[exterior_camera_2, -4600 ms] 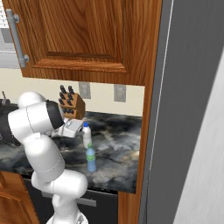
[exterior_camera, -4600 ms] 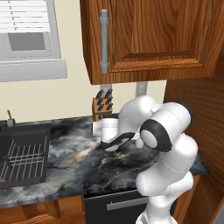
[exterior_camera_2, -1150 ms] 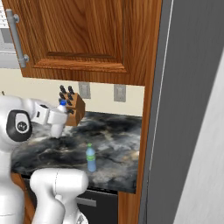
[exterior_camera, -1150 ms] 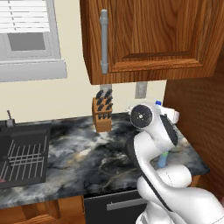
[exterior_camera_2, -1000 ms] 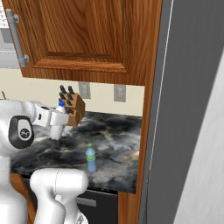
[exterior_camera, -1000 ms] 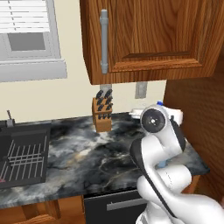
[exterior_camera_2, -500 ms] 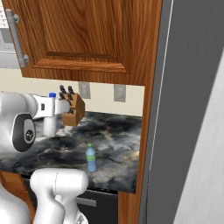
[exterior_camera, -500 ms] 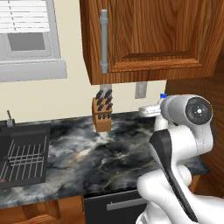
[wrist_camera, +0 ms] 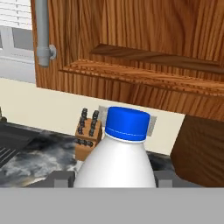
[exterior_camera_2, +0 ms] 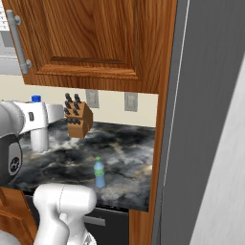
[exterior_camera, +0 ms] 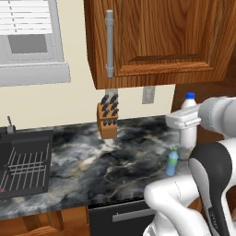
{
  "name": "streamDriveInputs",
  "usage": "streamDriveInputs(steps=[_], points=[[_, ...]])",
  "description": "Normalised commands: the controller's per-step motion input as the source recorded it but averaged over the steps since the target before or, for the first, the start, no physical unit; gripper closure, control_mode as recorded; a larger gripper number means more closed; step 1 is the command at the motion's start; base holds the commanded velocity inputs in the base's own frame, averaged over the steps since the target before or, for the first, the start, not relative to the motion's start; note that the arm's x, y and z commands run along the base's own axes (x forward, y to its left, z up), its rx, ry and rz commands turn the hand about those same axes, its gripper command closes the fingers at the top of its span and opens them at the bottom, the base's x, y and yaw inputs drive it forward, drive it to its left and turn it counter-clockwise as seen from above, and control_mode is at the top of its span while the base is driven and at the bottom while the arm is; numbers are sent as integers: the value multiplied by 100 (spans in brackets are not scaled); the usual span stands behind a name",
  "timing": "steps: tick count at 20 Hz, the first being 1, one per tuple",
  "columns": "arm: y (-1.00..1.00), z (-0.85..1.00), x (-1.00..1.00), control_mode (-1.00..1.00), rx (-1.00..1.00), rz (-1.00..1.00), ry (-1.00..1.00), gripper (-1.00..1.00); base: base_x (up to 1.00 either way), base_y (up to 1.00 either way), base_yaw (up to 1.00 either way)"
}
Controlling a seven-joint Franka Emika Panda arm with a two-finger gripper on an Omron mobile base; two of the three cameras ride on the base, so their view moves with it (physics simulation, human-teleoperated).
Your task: Take the bottled waters from the counter and place them in the freezer to freeze. Close the freezer door after placing the bottles.
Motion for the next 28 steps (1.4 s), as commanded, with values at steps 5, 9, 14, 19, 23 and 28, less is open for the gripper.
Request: streamDriveInputs(steps=[5,9,14,19,23,28], points=[[0,3,-54,-100,0,-6,-15,100,0,0,0],[-10,0,-52,-100,0,-6,-23,100,0,0,0],[-18,0,-29,-100,0,1,-23,100,0,0,0],[-20,0,-6,-100,0,4,-18,100,0,0,0],[-10,-1,-8,-100,0,1,-6,100,0,0,0],[-1,-4,-16,-100,0,0,-2,100,0,0,0]])
